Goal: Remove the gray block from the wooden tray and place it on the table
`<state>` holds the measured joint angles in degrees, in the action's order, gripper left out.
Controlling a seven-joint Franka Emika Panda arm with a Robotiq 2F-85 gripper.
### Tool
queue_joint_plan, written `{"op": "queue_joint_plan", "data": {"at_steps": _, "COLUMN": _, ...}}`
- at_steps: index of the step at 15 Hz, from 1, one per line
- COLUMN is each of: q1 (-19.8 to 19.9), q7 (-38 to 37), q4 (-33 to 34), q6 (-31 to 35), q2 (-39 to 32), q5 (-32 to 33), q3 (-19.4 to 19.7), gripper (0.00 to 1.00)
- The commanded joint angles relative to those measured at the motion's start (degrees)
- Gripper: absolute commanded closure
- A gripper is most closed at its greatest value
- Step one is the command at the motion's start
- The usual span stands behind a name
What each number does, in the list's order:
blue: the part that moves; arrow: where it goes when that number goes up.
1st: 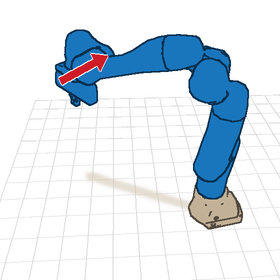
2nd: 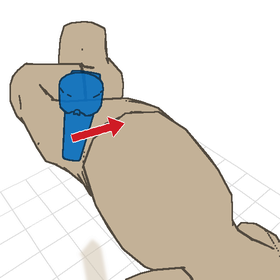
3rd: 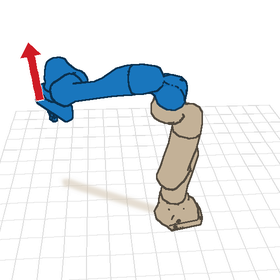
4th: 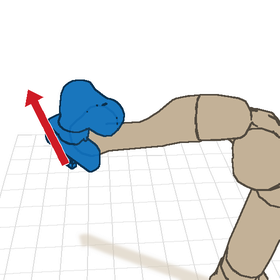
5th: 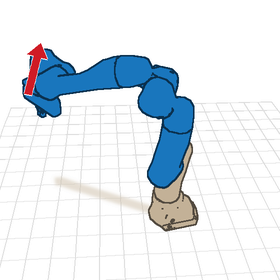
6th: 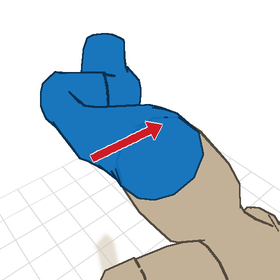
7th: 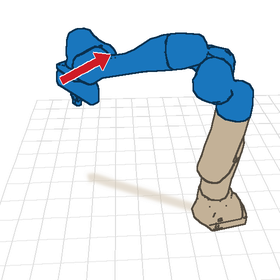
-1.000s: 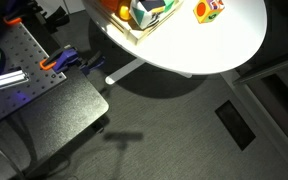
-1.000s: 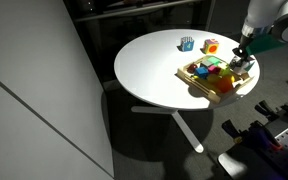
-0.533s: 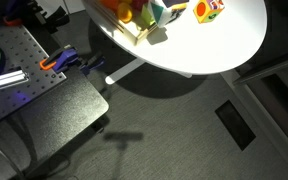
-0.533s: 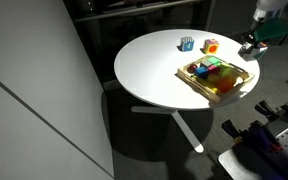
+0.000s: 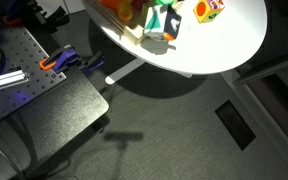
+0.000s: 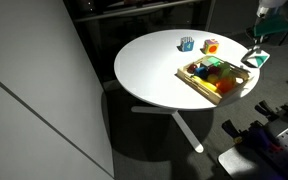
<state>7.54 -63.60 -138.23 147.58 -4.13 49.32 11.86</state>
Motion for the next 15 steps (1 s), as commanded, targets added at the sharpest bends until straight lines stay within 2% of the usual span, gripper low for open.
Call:
{"op": "queue_joint_plan", "data": {"at_steps": 1, "q1": -0.1, "q7": -1.8, "q4": 1.9, "q6": -1.7, "q2": -1.4, "q5": 0.1, "q3": -0.4, "gripper": 0.49}}
{"op": "queue_joint_plan", "data": {"at_steps": 7, "q1": -0.8, "q7": 1.6, "q4": -0.1, "q6": -0.9, "q2": 0.2, "q5": -2.4, "q3": -1.8, "gripper": 0.02}}
{"op": "queue_joint_plan", "data": {"at_steps": 11, "q1": -1.3, "q7": 7.0, "q4": -1.7, "q6": 0.1, "q2": 1.7, "q5": -7.6, "q3": -3.3, "gripper": 0.00}}
{"op": "queue_joint_plan", "data": {"at_steps": 15, "q1": -1.7, "q7": 15.5, "q4": -3.0, "q6": 0.6, "q2": 3.2, "q5": -15.3, "q3": -4.3, "gripper": 0.00}}
